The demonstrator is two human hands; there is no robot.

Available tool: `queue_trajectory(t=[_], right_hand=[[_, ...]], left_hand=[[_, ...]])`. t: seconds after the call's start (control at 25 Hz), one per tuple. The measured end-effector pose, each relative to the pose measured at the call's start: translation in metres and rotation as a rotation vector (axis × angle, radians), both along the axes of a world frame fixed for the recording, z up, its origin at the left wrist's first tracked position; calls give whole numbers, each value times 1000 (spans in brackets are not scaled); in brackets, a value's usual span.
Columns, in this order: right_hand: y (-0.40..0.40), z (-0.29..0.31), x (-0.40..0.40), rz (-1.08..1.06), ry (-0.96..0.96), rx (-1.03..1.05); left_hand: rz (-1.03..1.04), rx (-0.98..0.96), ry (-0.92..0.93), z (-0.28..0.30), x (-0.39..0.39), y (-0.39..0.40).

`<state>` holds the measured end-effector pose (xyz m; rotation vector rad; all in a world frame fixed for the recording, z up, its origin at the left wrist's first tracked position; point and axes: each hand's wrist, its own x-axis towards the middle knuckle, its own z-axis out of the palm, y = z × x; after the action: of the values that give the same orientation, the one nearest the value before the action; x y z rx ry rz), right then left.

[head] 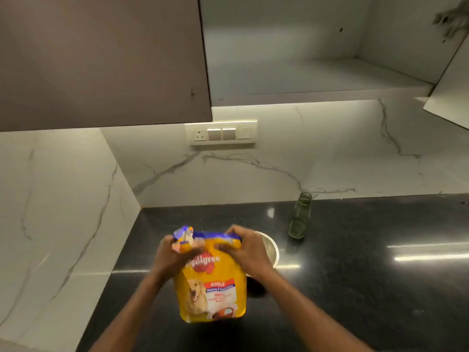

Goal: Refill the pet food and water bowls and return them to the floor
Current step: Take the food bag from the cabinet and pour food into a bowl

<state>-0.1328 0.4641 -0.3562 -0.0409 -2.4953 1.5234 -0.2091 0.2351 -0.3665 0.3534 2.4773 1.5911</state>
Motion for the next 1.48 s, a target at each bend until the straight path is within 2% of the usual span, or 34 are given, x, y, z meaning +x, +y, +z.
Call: queue_trajectory(t=[0.08, 0.16, 0.32, 0.56, 0.72, 0.8, 0.96, 1.16, 1.48], right_hand=[[23, 39, -44, -26, 56, 68], [49, 79, -83, -12, 114, 168], [84, 113, -146, -34, 134, 311], [121, 51, -229, -140, -114, 418], [137, 3, -252, -171, -308, 568], [134, -3, -252, -185, -319, 572], [123, 13, -237, -174, -201, 687], [113, 31, -178, -198, -60, 803], [79, 106, 49, -225, 200, 932]], left_hand=[[1, 75, 93, 37, -39, 18], [-1, 158, 93, 76, -74, 43], [2, 120, 49, 104, -150, 86], [66, -59, -82, 40, -224, 138], [61, -180, -8, -20, -258, 150], [67, -202, 30, -21, -261, 156], [33, -215, 244, 12, -248, 155], [-66, -327, 493, 42, -190, 131], [-94, -374, 699, 125, 24, 103]])
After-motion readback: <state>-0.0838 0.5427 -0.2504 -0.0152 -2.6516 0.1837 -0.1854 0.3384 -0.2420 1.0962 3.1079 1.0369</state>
